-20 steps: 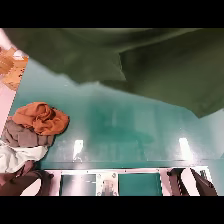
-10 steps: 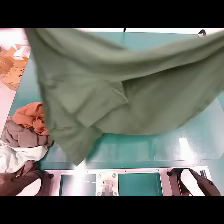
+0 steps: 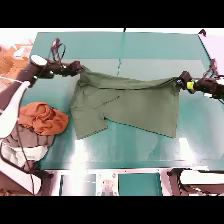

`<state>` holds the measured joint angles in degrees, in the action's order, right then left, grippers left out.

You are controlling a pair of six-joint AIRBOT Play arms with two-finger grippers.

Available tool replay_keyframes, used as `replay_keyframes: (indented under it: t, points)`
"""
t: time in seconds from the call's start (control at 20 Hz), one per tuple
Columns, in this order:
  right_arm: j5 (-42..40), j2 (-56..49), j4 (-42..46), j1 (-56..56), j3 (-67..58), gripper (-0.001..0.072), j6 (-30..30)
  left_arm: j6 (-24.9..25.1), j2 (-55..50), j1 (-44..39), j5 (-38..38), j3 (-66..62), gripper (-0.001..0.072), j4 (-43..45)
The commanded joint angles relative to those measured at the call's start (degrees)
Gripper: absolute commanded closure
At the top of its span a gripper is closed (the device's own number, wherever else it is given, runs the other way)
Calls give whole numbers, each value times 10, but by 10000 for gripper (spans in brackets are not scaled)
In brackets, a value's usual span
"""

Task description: Fold the shirts.

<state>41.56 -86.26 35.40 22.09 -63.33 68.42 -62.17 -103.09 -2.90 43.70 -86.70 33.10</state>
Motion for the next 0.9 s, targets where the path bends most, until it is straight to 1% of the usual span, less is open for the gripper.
replay_keyframes:
  t: [0.0,0.05,0.1,0.2,0.35,0.4,0.45,0.55,0.65,0.7,0.85]
  points:
    - [10,-51,-1,5,-35,465,-2,57,-52,8,-19,-22,170,-55]
    - [45,-50,18,19,-57,437,-1,56,-52,21,12,-42,32,-52]
    - [94,-46,44,39,-81,436,0,52,-52,40,63,-69,33,-47]
    - [195,-30,78,91,-109,423,1,42,-52,92,194,-128,33,-37]
    - [296,11,137,171,-82,421,0,-29,-52,178,347,-191,33,5]
    - [321,26,171,194,-57,390,1,-41,-52,200,377,-196,33,13]
    - [347,41,197,215,-25,336,1,-51,-52,217,398,-195,33,17]
    - [376,65,218,240,48,335,2,-55,-52,235,413,-195,33,37]
    - [374,74,238,245,121,319,11,-53,-52,233,414,-195,33,42]
    - [368,74,242,245,154,283,14,-53,-52,232,414,-195,33,42]
    - [333,73,225,234,235,284,14,-53,-52,229,415,-195,33,42]
